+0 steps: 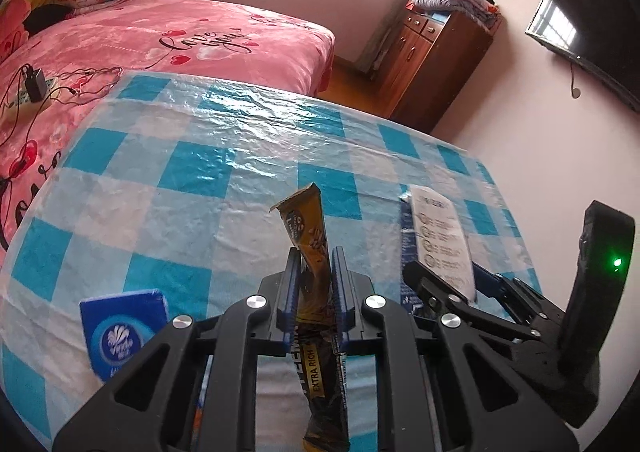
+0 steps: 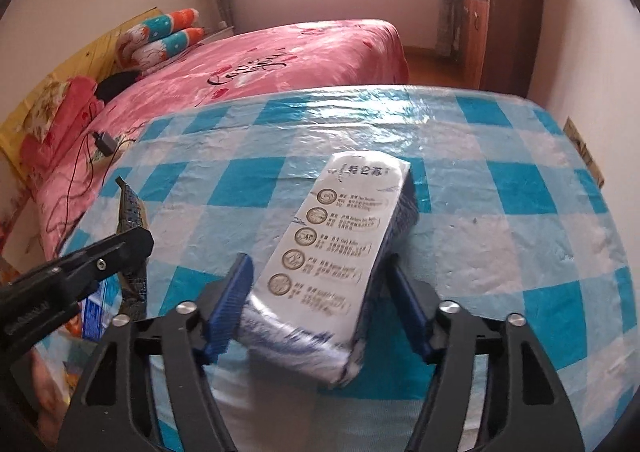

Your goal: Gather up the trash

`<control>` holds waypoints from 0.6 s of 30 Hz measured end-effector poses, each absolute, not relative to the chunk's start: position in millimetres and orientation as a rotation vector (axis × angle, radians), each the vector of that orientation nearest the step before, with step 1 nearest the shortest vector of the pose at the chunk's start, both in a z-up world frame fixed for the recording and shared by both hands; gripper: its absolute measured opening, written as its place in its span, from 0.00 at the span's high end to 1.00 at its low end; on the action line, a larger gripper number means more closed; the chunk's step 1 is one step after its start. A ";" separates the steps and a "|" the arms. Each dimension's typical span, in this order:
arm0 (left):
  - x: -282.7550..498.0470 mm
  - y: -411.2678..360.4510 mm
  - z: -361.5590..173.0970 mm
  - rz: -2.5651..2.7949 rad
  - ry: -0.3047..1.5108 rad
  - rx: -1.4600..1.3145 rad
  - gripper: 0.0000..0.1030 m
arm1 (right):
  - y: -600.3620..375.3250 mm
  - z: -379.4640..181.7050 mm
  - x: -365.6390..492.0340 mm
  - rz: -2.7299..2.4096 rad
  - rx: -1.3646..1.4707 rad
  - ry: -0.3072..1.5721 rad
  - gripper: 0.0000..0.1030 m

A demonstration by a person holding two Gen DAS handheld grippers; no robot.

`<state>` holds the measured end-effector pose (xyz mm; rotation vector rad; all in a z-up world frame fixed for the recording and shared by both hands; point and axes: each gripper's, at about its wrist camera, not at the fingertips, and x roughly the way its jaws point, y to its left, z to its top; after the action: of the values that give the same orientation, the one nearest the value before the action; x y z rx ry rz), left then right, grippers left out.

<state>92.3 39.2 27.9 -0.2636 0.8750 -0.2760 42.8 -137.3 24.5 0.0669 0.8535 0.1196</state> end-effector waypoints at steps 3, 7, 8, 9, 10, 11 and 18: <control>84.3 42.1 30.2 -0.286 0.874 -0.274 0.83 | -129.9 26.1 35.5 0.113 0.019 0.836 0.44; 74.8 46.4 32.0 -0.299 0.876 -0.284 0.83 | -130.4 26.5 25.8 0.133 0.032 0.833 0.45; 71.4 47.5 32.4 -0.304 0.875 -0.286 0.83 | -131.6 26.2 22.8 0.140 0.044 0.834 0.46; 69.1 48.5 32.8 -0.307 0.875 -0.286 0.83 | -131.9 26.6 19.5 0.144 0.052 0.834 0.46; 66.1 49.1 32.8 -0.311 0.876 -0.287 0.83 | -132.2 26.8 17.0 0.147 0.056 0.834 0.46; 62.8 49.4 32.9 -0.315 0.877 -0.287 0.83 | -132.0 27.1 13.1 0.153 0.060 0.833 0.46; 43.9 53.0 34.3 -0.343 0.879 -0.294 0.83 | -134.1 30.1 -11.5 0.173 0.118 0.827 0.46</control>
<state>43.9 53.0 34.3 -0.2940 0.8789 -0.3428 -11.5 -134.1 30.1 0.1178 0.8265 0.1727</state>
